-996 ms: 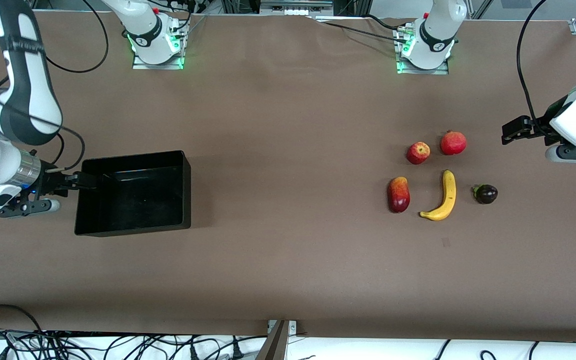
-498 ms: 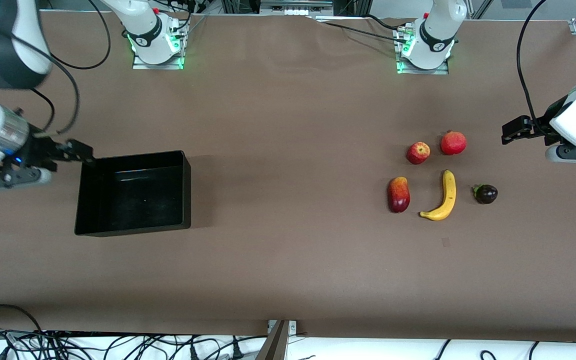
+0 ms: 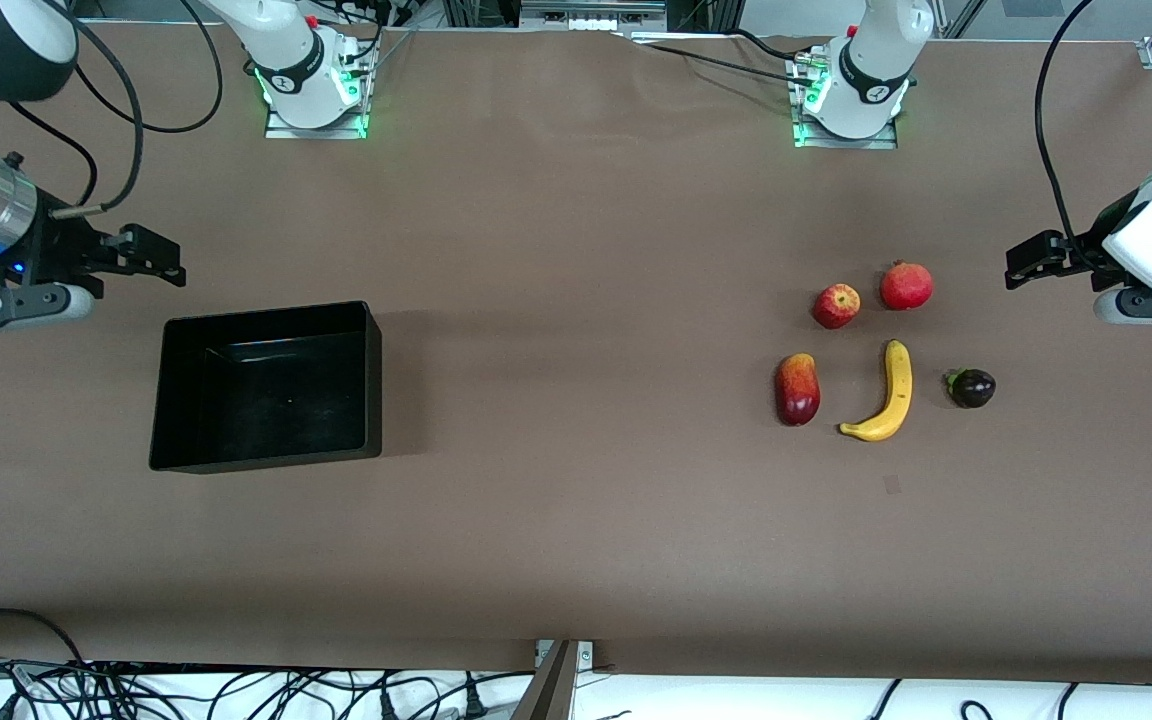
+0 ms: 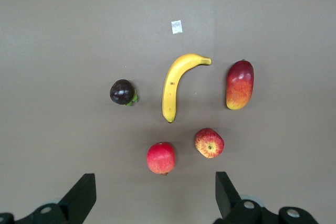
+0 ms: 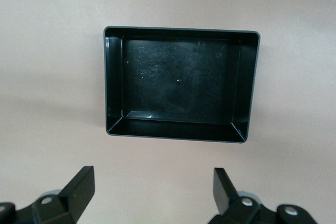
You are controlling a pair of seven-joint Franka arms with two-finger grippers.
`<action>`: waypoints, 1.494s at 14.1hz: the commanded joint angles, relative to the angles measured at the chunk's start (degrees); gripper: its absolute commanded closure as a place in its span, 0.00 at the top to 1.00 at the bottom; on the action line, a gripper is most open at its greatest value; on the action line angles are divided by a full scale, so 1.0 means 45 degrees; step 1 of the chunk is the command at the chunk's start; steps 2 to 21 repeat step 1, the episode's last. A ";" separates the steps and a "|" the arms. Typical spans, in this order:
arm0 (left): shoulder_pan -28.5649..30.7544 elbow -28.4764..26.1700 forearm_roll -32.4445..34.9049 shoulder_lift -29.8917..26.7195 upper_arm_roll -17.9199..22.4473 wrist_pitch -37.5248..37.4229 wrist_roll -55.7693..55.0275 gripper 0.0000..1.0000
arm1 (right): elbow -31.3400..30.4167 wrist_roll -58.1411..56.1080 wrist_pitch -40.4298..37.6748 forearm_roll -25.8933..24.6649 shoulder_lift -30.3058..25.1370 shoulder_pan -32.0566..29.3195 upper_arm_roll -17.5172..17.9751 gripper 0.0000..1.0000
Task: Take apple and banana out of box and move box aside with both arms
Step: 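Open the right gripper and withdraw it from the tray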
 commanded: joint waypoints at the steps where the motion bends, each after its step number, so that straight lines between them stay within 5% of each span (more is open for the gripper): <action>1: -0.0015 0.0286 -0.0121 0.0034 0.0019 -0.0260 0.0146 1.00 | 0.0189 0.0230 -0.0283 -0.0179 -0.0099 0.0022 -0.0059 1.00; 21: -0.0015 0.0286 -0.0121 0.0034 0.0019 -0.0260 0.0146 1.00 | 0.0189 0.0230 -0.0283 -0.0179 -0.0099 0.0022 -0.0059 1.00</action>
